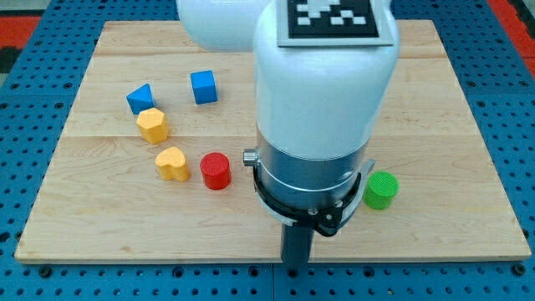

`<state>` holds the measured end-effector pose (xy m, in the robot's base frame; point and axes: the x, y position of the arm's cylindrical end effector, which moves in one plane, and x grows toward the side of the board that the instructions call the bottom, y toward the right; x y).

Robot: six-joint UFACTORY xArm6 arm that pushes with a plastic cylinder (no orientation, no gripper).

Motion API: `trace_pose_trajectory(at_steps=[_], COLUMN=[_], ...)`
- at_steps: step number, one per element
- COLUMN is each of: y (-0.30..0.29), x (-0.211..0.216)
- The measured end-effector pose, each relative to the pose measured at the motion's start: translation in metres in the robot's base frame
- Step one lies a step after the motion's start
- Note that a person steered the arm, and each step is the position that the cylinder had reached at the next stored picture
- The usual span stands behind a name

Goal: Slightly push green star into green circle

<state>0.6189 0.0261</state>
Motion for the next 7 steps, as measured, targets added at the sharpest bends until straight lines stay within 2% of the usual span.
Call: trace_pose_trajectory(at_steps=[1,2,3,4,6,7], y=[-0.031,-0.116,-0.102,-0.052,0.052,0.036], x=[-0.025,-0.006,-0.053,-0.07,-0.072,-0.072])
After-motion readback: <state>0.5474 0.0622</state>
